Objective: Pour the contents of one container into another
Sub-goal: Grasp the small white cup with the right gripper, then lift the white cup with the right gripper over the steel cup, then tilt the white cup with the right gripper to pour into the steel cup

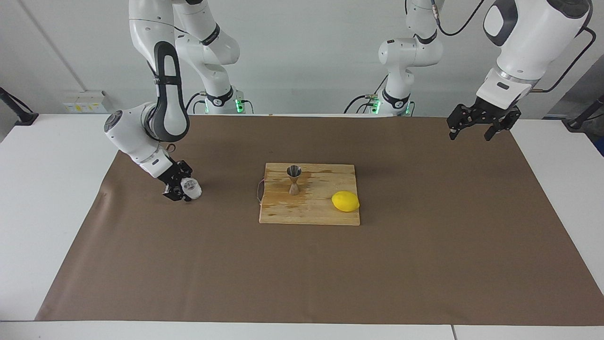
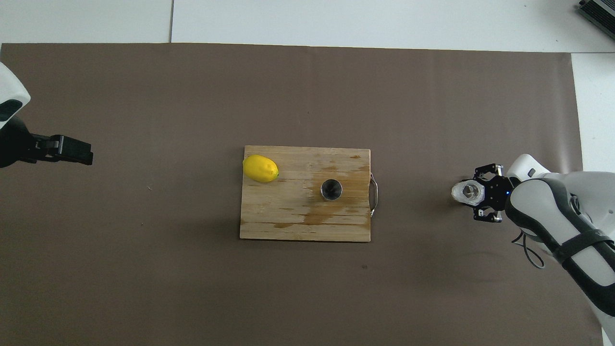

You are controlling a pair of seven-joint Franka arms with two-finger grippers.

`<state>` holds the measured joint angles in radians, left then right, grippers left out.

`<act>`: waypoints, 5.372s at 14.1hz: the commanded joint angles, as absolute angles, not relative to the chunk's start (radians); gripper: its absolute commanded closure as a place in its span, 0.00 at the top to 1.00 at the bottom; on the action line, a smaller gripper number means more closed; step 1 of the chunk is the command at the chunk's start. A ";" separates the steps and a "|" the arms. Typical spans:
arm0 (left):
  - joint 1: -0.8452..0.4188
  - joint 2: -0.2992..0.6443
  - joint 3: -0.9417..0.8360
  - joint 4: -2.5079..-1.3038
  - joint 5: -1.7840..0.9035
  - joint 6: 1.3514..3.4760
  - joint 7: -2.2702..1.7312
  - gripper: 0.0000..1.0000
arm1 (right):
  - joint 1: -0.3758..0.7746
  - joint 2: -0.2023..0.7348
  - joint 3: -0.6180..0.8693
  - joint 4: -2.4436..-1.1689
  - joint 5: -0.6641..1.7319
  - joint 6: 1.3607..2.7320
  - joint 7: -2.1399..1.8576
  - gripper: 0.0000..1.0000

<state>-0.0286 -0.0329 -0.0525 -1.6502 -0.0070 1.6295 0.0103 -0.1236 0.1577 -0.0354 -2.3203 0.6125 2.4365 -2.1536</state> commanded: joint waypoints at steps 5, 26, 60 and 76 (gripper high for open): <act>0.052 -0.051 -0.126 -1.657 -0.015 1.588 0.025 1.00 | -0.117 0.173 -0.015 -2.315 0.655 2.442 -2.140 0.74; 0.055 -0.064 -0.124 -1.669 -0.021 1.597 0.040 1.00 | -0.051 0.149 0.083 -2.119 0.548 2.280 -1.697 0.43; 0.054 -0.064 -0.124 -1.669 -0.021 1.595 0.040 1.00 | 0.383 0.209 0.083 -1.815 -0.029 2.080 -1.042 0.43; 0.054 -0.064 -0.124 -1.669 -0.021 1.597 0.041 1.00 | 0.498 0.207 0.087 -1.824 -0.342 2.037 -0.911 0.44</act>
<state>0.0425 -0.0417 -0.1206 -1.6509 -0.0077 1.6029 0.0249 0.4757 0.1973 0.0843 -1.8381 -0.2939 2.0594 -0.9430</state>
